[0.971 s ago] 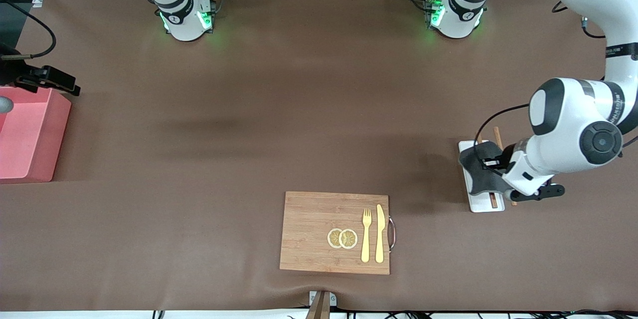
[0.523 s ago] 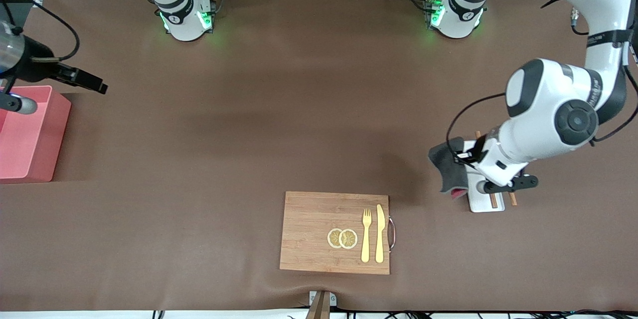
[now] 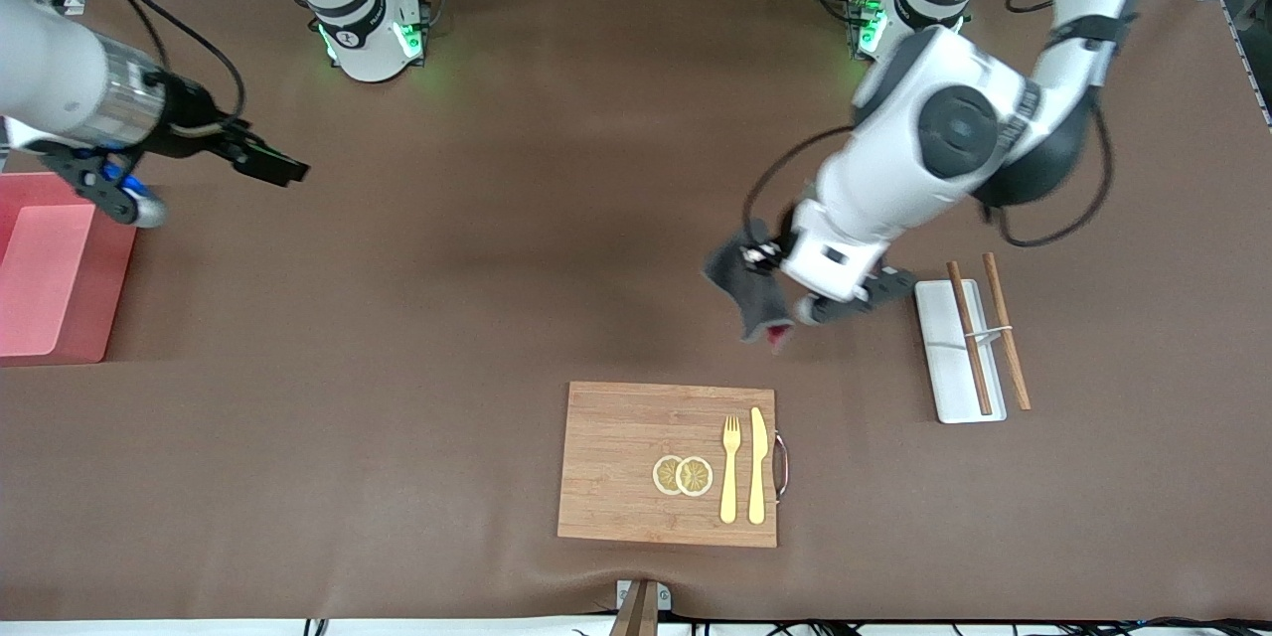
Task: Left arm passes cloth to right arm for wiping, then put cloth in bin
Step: 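Lift the cloth with the left gripper while the right gripper reaches over, then grasp the cloth with the right gripper and open the left gripper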
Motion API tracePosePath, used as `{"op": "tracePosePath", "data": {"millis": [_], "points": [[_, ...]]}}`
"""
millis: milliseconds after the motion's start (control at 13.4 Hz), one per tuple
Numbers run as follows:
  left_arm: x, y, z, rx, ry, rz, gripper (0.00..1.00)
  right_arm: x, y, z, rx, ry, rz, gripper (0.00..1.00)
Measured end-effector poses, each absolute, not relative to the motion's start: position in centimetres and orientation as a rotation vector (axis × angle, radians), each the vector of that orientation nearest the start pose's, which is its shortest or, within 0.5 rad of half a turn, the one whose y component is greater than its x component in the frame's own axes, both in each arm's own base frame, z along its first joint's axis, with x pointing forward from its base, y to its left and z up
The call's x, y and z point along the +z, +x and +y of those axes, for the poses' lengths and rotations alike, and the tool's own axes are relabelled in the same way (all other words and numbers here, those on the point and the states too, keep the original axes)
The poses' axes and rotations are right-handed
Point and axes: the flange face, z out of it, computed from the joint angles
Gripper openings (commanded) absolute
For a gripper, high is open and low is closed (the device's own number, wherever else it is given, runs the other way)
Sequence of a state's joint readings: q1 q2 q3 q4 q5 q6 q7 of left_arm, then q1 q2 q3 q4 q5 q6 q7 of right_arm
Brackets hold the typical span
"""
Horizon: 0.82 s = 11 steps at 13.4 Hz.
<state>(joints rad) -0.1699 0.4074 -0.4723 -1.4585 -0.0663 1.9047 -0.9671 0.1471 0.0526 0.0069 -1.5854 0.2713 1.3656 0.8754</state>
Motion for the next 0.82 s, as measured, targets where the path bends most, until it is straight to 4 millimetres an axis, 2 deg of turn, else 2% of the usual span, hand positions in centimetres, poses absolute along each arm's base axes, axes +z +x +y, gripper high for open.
{"op": "tracePosePath", "data": {"millis": [299,598,822], "points": [[50.2,53.4,-45.2,0.172,-3.331,-0.913,0.0,54.9,54.4,15.4,0.812,-2.539,1.234,1.0],[52.3,50.7,-50.0,0.17,-3.37,-1.069,0.0,51.0,57.1,17.9,0.952,-2.3,1.375,1.0],[52.4,49.3,-53.5,0.206,-3.378,-1.287,0.0,47.6,58.2,21.8,1.002,-2.22,1.428,1.0]]}}
